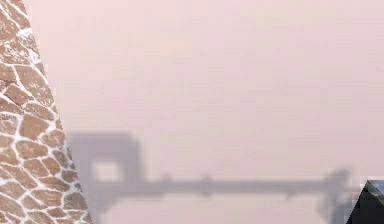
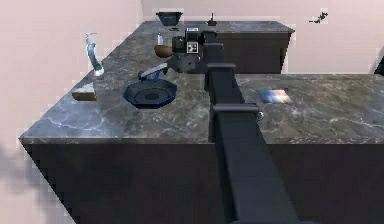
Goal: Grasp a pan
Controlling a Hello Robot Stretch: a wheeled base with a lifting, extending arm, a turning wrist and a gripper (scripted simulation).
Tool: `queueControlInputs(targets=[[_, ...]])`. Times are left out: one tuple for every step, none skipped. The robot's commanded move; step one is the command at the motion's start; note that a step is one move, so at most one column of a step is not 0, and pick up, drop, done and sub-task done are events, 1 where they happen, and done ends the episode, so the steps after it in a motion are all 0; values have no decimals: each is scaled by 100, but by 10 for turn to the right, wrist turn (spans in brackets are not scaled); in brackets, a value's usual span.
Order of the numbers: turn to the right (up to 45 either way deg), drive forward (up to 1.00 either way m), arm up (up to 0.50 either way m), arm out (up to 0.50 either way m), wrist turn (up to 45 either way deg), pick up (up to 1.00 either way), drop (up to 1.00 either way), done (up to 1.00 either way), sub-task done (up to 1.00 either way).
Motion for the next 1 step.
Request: queueControlInputs(targets=[[0,0,-12,0,0,0,0,0,0]])
